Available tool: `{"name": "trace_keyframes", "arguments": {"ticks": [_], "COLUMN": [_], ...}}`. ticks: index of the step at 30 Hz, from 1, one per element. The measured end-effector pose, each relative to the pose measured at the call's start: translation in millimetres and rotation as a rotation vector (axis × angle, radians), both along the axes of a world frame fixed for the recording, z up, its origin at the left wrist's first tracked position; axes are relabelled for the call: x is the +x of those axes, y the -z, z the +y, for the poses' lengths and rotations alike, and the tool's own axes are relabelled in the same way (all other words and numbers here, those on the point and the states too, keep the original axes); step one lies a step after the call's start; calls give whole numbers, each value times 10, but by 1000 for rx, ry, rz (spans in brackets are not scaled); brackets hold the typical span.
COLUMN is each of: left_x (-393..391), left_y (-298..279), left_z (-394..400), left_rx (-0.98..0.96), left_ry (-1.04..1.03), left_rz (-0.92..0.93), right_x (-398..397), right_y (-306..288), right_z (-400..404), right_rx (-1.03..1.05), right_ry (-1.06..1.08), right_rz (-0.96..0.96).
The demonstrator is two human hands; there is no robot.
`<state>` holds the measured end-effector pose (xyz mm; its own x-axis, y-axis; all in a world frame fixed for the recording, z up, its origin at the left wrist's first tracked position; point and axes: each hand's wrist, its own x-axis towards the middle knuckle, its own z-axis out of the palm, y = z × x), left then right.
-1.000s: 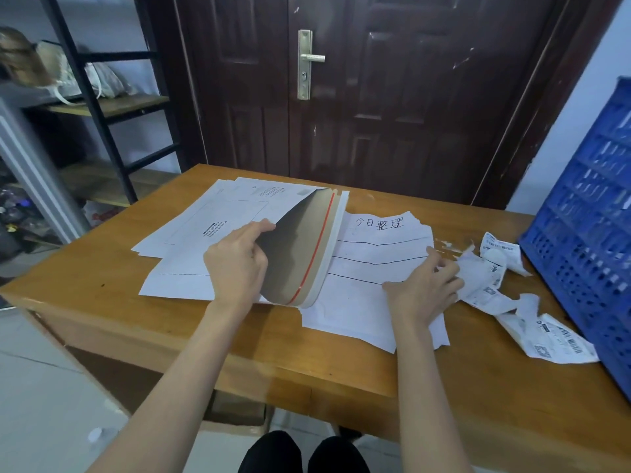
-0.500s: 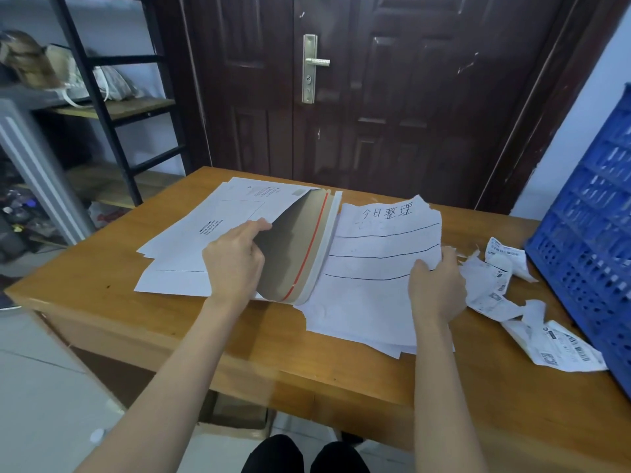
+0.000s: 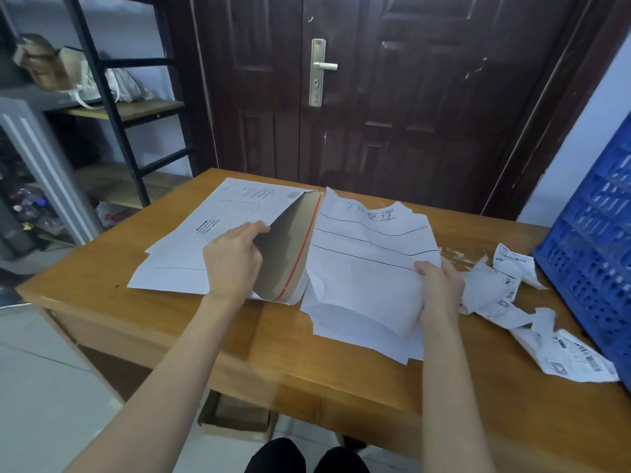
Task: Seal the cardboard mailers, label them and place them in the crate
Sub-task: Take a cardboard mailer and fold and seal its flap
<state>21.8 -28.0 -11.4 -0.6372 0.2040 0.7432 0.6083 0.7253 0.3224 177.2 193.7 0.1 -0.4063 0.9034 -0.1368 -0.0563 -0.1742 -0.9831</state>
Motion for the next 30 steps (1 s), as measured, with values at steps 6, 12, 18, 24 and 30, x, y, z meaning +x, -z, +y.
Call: {"name": "trace_keyframes", "arguments": {"ticks": [6,12,18,24,30], "left_x": [34,48,140,196,213], "left_y": [-59,-80,-61,-92,-61], "left_z": [21,59,113,124,155], "left_rx": [-16,-46,-22,6,47], "left_ry": [11,28,82,87,64], "left_rz": [4,19,62,43,-121], "right_x": [-50,-93,-268,-345,-381], "right_y": [-82,-238,-256,-268,-147], "right_z": [-90,-150,-210,-225,-314], "right_rx": [164,387,448,493,525], "right_ry": [-72,-69,-54,-25,-19], "right_rz": [-80,-167,-220,-234,-241]}}
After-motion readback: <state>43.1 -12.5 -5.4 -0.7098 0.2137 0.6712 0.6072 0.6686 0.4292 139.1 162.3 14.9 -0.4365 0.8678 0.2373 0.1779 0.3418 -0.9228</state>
